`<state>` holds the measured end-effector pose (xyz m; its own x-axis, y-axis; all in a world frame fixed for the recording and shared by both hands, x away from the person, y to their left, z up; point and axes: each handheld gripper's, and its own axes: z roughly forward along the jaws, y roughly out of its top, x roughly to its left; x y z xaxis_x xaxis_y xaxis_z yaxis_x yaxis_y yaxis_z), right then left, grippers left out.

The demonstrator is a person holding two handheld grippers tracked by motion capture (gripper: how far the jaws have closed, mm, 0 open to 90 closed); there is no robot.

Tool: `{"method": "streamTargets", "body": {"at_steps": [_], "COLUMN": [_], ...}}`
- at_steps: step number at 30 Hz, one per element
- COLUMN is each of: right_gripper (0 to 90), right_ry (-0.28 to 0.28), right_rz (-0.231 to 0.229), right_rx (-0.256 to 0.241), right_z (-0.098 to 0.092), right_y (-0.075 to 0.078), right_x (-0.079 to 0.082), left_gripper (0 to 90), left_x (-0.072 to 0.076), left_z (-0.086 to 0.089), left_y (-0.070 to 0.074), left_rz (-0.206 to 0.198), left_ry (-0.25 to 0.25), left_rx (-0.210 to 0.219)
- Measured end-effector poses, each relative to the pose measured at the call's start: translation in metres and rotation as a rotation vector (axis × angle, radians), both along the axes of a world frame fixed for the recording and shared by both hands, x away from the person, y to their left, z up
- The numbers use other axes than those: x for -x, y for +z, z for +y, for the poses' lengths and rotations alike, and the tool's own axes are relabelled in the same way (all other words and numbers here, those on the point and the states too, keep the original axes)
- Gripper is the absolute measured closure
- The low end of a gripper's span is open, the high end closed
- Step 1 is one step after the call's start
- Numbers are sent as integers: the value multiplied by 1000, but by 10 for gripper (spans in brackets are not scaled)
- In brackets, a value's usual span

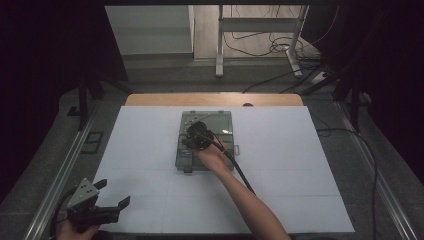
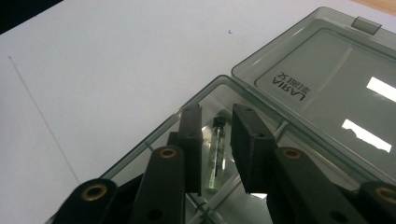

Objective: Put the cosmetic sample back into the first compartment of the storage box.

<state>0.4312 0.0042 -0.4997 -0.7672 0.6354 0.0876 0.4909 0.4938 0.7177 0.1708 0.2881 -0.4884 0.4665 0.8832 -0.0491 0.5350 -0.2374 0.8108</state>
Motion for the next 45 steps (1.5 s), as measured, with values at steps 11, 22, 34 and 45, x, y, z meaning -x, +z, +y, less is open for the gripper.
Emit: {"method": "streamTargets", "body": {"at_steps": [11,22,34,45], "right_gripper": [637,561,474,393], "right_ry": [47,77,101,137], "right_rz": [6,16,29,40], "right_rx": [18,12,-10,-4], "right_z": [-4,-12,-25,-39], "right_y": [7,17,23,22], "right_x": [7,19,33,43], "left_gripper": [34,35,36,37], "left_x": [0,0,0,0], "left_z": [0,0,-1,0], "left_y": [0,0,0,0], "left_rz": [4,4,4,-1], "left_ry": [0,1,1,-9], "left_rx": [1,-2,-2,8]}}
